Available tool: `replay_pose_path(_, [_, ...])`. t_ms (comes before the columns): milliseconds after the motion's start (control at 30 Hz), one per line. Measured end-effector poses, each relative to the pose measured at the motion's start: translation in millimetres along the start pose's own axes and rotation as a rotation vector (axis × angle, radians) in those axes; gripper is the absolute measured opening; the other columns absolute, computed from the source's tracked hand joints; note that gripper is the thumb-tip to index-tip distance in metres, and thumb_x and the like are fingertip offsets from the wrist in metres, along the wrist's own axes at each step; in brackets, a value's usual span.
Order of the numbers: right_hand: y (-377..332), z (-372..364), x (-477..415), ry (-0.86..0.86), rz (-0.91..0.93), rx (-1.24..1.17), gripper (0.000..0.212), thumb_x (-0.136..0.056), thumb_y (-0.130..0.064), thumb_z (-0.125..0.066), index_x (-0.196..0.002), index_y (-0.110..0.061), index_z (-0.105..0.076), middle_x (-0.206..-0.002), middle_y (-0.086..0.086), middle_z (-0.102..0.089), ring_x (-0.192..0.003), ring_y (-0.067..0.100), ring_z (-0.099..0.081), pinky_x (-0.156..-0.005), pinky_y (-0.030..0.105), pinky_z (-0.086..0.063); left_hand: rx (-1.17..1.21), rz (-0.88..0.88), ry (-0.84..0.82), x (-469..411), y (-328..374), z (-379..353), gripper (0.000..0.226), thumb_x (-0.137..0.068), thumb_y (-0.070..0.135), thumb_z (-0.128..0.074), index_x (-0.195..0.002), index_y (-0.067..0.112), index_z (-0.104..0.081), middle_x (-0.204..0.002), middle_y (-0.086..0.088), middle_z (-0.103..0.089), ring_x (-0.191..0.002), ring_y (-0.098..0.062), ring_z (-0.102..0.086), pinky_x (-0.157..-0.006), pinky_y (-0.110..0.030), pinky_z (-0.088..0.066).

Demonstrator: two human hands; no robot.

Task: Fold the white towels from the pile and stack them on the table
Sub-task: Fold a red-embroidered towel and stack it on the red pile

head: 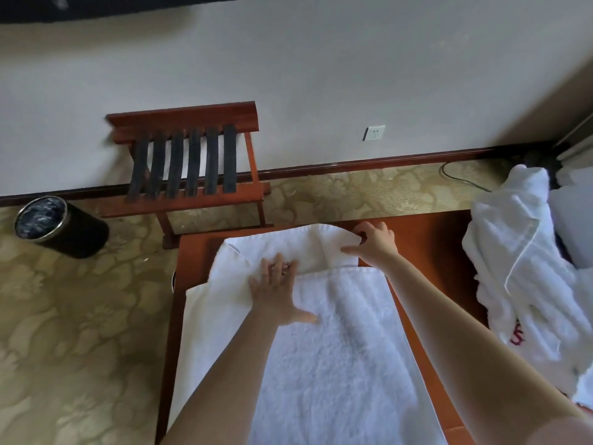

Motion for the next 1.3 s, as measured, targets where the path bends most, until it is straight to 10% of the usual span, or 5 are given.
replay_pose_path(267, [5, 17, -25, 0.188, 0.022, -0.502, 0.015, -0.082, -0.016, -0.065, -0.092, -0.007, -0.058, -0.087, 0.004, -0.061, -0.081, 0.022, -0.055, -0.064, 0.030, -0.040, -0.053, 0.048, -0.101, -11, -4, -6, 0.144, -0.046, 0.088, -0.060, -0.135, 0.036, 0.041, -0.128, 0.006, 0.061, -0.123, -0.026, 0.052, -0.107, -0.059, 0.018])
replay_pose_path(633, [-38, -20, 21, 0.464, 0.321, 0.079, 0.034, -0.084, -0.010, -0.059, -0.117, -0.005, -0.057, -0.114, 0.015, -0.055, -0.102, 0.036, -0.050, -0.078, 0.044, -0.040, -0.031, 0.026, -0.076, -12, -5, -8, 0.138, -0.042, 0.088, -0.058, -0.113, 0.045, 0.053, -0.123, 0.012, 0.065, -0.113, -0.021, 0.060, -0.100, -0.055, 0.027])
replay_pose_path(833, [-82, -62, 55, 0.232, 0.439, -0.107, 0.033, -0.089, 0.000, -0.044, -0.119, -0.007, -0.058, -0.112, 0.010, -0.059, -0.087, 0.031, -0.060, -0.060, 0.030, -0.036, 0.151, 0.036, 0.616, 8, -29, 11, 0.052, -0.084, 0.053, -0.058, -0.118, 0.015, -0.053, -0.131, -0.010, -0.043, -0.120, -0.028, -0.038, -0.094, -0.038, -0.037])
replay_pose_path(1033, [-94, -112, 85, 0.147, 0.435, 0.010, 0.033, -0.087, -0.007, -0.047, -0.118, -0.009, -0.056, -0.110, 0.007, -0.057, -0.099, 0.028, -0.053, -0.079, 0.036, -0.041, 0.304, 0.522, 0.613, 7, -66, 39, 0.058, -0.079, 0.037, -0.064, -0.123, 0.005, -0.045, -0.124, -0.013, -0.043, -0.114, -0.032, -0.041, -0.085, -0.040, -0.042])
replay_pose_path(1300, [-94, -127, 73, 0.220, 0.399, 0.238, 0.027, -0.094, -0.033, -0.046, -0.110, -0.013, -0.054, -0.106, 0.006, -0.052, -0.098, 0.027, -0.047, -0.084, 0.040, -0.037, 0.466, 0.431, 0.507, -7, -115, 67, 0.030, -0.086, 0.003, -0.046, -0.116, 0.004, -0.052, -0.116, -0.019, -0.057, -0.106, -0.037, -0.054, -0.079, -0.036, -0.043])
Point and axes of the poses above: each hand's wrist, its own x-axis away from the middle knuckle, its own z-axis out of the back of the hand, y = z × x, the point moved 2 cm from there along -x, towards the middle knuckle
